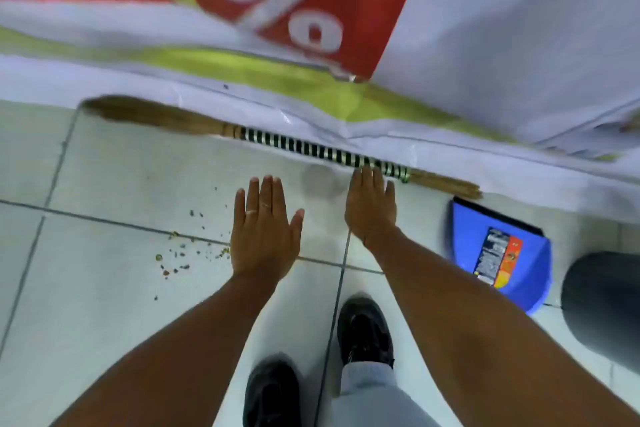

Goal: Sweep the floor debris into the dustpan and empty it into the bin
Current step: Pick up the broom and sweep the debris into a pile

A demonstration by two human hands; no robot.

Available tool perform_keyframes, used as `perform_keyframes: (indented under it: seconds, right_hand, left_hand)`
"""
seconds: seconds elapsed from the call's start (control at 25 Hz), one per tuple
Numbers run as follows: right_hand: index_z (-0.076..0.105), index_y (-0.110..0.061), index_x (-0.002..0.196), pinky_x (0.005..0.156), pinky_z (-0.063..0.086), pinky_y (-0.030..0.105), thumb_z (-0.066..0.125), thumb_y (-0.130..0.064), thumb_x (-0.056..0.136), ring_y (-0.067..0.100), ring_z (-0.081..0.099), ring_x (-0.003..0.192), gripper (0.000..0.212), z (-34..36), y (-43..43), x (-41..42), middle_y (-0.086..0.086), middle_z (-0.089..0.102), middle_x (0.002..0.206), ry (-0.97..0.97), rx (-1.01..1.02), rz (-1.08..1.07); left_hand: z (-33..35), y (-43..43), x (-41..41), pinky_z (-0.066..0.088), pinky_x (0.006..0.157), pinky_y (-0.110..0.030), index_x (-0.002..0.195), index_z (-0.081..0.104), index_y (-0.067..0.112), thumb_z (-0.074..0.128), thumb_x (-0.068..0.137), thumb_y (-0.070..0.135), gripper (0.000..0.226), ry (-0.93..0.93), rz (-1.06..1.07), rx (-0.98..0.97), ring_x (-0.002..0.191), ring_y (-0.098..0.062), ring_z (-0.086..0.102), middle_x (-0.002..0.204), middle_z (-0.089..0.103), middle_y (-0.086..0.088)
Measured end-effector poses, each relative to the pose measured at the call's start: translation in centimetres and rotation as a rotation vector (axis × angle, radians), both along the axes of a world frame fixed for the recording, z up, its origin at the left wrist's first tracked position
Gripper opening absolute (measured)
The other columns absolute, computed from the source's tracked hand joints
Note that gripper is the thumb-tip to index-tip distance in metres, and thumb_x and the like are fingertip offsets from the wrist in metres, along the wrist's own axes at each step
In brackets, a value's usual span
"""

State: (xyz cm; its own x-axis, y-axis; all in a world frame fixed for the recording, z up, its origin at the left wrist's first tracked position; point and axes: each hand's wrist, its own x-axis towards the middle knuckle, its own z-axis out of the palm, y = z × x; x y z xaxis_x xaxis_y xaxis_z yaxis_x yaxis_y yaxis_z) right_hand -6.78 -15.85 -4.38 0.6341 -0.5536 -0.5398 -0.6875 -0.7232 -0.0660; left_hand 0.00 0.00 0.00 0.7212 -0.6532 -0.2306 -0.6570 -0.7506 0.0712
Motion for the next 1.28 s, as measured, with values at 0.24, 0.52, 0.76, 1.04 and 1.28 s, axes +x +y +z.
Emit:
perform_keyframes:
  seconds: [0.24,0.52,0.76,1.04,1.28]
  right_hand:
    - [0.046,-0.003,0.131,0.107,0.037,0.050,0.046,-0.002,0.083,0.032,0.049,0.124,0.048,-11.1,-2.7,2.0,0.019,0.054,0.130,-0.113,-0.254,-0.063]
    - [0.064,-0.004,0.092,0.068,0.054,0.038,0.036,-0.004,0.073,0.033,0.060,0.064,0.034,-6.1,-0.8,1.4,0.017,0.065,0.077,-0.262,-0.251,0.351]
    - [0.054,-0.015,0.125,0.052,0.051,0.039,0.058,-0.006,0.077,0.037,0.062,0.073,0.049,7.0,1.6,-3.6,0.012,0.064,0.109,-0.104,-0.040,0.278]
    - [0.030,-0.017,0.140,0.081,0.050,0.043,0.038,-0.009,0.094,0.034,0.052,0.108,0.048,17.4,10.9,-8.4,0.007,0.050,0.129,0.104,0.185,0.185]
    - [0.023,-0.025,0.145,0.082,0.049,0.041,0.041,-0.012,0.094,0.031,0.051,0.109,0.055,24.0,17.2,-13.7,0.010,0.051,0.125,0.062,0.225,-0.020]
  left_hand:
    - [-10.4,-1.7,-0.3,0.024,0.113,-0.050,0.131,0.048,-0.001,0.022,0.091,0.041,0.064,0.119,-0.034,0.023,0.127,-0.034,0.050,0.130,0.060,-0.019]
    - [-7.1,-0.7,-1.7,0.029,0.110,-0.051,0.127,0.053,-0.002,0.026,0.092,0.040,0.061,0.121,-0.011,0.061,0.124,-0.033,0.054,0.125,0.064,-0.018]
    - [5.5,3.3,-3.9,0.036,0.106,-0.051,0.124,0.058,0.000,0.027,0.090,0.040,0.061,0.155,0.017,0.120,0.119,-0.030,0.059,0.119,0.068,-0.016]
    - [17.1,9.5,-4.4,0.042,0.102,-0.050,0.120,0.061,0.001,0.036,0.089,0.039,0.055,0.152,0.034,0.172,0.113,-0.029,0.063,0.113,0.071,-0.016]
    - [24.4,16.2,-6.1,0.043,0.101,-0.049,0.119,0.062,0.001,0.028,0.088,0.041,0.061,0.142,-0.004,0.210,0.112,-0.029,0.064,0.111,0.072,-0.015]
